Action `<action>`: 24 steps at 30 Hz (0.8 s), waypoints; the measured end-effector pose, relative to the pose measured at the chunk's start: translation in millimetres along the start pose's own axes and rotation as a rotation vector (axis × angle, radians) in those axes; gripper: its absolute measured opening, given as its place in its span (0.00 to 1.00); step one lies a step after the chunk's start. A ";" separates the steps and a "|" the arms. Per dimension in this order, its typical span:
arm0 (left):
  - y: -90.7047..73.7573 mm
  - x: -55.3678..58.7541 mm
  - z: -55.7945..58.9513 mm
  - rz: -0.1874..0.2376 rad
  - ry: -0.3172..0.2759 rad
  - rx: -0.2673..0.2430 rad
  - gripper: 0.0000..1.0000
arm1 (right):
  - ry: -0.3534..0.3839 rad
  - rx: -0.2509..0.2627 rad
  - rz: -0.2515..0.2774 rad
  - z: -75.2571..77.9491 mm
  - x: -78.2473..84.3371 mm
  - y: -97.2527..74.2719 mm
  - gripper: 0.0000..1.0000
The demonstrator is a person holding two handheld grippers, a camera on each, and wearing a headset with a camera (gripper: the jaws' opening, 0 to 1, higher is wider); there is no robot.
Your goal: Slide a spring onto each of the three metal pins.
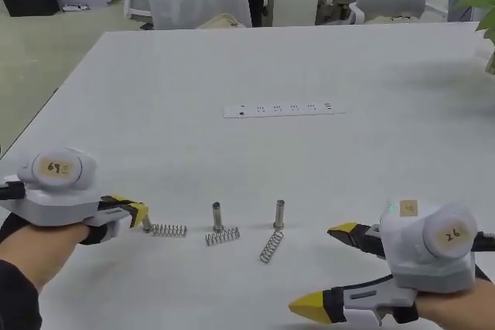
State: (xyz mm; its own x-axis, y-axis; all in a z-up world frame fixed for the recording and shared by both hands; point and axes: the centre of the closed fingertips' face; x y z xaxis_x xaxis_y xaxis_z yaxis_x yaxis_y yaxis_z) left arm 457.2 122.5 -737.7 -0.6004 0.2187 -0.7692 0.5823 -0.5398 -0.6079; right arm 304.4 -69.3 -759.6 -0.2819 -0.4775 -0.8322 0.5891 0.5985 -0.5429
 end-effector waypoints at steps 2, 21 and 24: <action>0.3 0.0 0.8 0.000 0.005 0.006 0.00 | 0.000 0.001 0.000 0.1 -0.1 -0.1 0.80; 0.7 -0.8 3.4 0.007 0.015 0.017 0.03 | 0.001 0.003 -0.001 1.1 0.9 -0.3 0.79; 0.5 -0.8 4.4 0.009 0.013 0.019 0.05 | 0.000 0.003 -0.002 0.7 0.8 -0.6 0.79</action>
State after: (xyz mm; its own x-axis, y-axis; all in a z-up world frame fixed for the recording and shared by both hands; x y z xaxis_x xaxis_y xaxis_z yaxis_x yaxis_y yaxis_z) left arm 455.6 118.4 -736.5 -0.5884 0.2243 -0.7769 0.5766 -0.5572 -0.5975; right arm 304.4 -70.5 -759.8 -0.2832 -0.4783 -0.8313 0.5907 0.5959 -0.5441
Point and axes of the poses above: the centre of the closed fingertips' face, and the gripper's own axes: y roughly forward along the fingers, z roughly to its right, x roughly out of its underside, and after that the axes turned 14 degrees about -y, right-handed
